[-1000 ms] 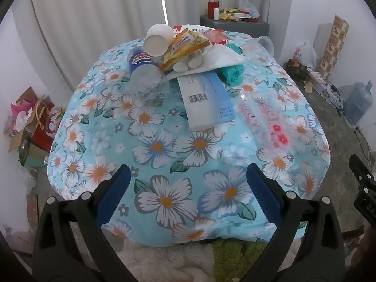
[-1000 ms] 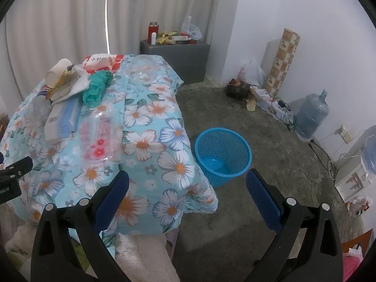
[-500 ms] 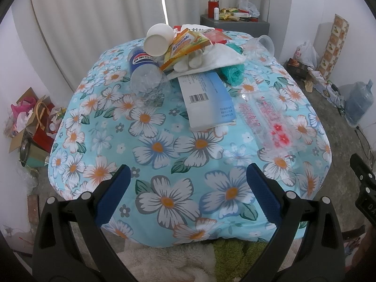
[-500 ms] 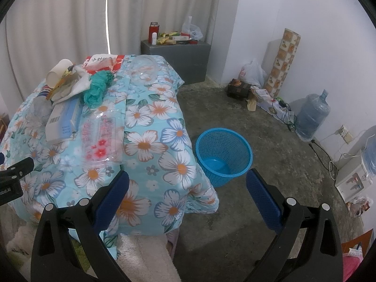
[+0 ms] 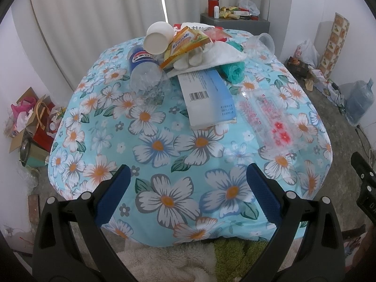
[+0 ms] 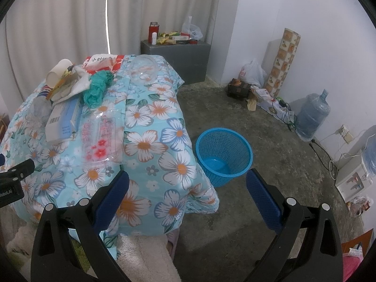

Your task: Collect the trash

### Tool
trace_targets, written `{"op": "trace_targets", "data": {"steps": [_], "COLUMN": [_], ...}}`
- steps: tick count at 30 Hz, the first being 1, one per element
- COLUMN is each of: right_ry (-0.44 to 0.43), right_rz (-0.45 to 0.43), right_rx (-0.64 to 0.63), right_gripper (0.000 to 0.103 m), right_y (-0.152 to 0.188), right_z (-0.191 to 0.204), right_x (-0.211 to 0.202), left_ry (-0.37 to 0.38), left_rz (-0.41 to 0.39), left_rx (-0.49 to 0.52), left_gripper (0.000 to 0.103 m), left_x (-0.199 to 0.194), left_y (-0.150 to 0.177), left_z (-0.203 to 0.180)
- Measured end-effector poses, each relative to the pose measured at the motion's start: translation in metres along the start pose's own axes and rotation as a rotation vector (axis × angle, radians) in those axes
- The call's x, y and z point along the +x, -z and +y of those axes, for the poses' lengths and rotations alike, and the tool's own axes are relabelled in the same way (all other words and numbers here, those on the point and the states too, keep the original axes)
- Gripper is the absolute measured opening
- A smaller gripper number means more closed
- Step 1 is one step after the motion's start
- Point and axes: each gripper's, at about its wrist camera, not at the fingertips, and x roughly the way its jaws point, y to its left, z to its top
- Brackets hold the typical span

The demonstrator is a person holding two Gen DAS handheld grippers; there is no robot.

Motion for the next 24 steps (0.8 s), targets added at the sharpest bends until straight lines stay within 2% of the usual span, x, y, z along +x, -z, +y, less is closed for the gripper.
{"op": "trace_targets", "data": {"steps": [24], "right_ry": [-0.001], "right_rz": [0.002], "right_rx": [0.000], "right_gripper": [0.097], "right_y": [-0.0001], "right_z": [0.0009], "right_x": [0.0010], "left_ry": [-0.001], "left_rz": [0.005], "left_rx": [0.000], "left_gripper": [0.095], "left_x": [0.0005], "left_y": [0.0025], "left_z": [0.0024]}}
